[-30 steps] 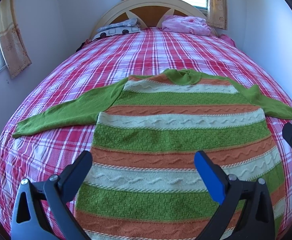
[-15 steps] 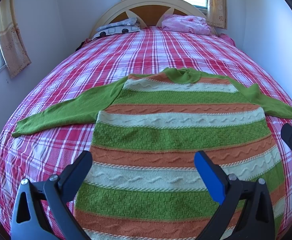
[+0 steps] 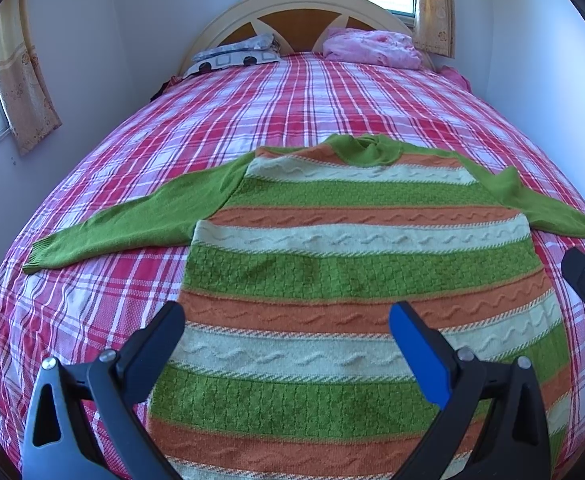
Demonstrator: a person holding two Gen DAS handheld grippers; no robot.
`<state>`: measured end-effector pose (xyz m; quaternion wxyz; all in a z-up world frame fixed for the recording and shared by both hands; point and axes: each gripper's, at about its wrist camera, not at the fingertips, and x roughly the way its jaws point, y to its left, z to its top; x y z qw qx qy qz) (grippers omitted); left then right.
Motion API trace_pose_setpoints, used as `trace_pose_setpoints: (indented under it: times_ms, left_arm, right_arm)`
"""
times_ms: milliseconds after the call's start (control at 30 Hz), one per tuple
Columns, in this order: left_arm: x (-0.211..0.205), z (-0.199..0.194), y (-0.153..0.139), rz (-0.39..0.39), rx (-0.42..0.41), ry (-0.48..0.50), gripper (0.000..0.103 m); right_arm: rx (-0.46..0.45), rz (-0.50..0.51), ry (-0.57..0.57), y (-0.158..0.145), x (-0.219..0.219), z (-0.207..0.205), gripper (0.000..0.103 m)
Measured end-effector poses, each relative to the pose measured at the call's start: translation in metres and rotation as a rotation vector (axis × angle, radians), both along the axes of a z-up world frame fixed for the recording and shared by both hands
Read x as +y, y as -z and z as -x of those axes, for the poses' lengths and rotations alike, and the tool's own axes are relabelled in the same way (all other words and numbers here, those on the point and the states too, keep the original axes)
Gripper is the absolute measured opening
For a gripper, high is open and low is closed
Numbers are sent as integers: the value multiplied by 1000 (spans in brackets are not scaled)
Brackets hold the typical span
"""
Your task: Fold small clothes
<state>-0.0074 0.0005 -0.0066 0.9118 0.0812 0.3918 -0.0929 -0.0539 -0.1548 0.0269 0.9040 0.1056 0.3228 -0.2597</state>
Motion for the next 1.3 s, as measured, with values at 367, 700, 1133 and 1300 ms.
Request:
trace_pose_setpoints:
  times_ms: [367,700,1133,1300]
  left_arm:
    - [0,0,0,1,1,1,103]
    - [-4,0,0,-3,4,4,103]
    - [-12,-15,6,-10,5,32,103]
    - [-17,-36,3,-25,-7,24,103]
  right_arm:
    - [4,-3,-2,3,0,0,102]
    - [12,-10,-6,5,0,-1,102]
    - [111,-7,41,19,-27,-20,102]
    - [139,9,72,19,-53,-28,102]
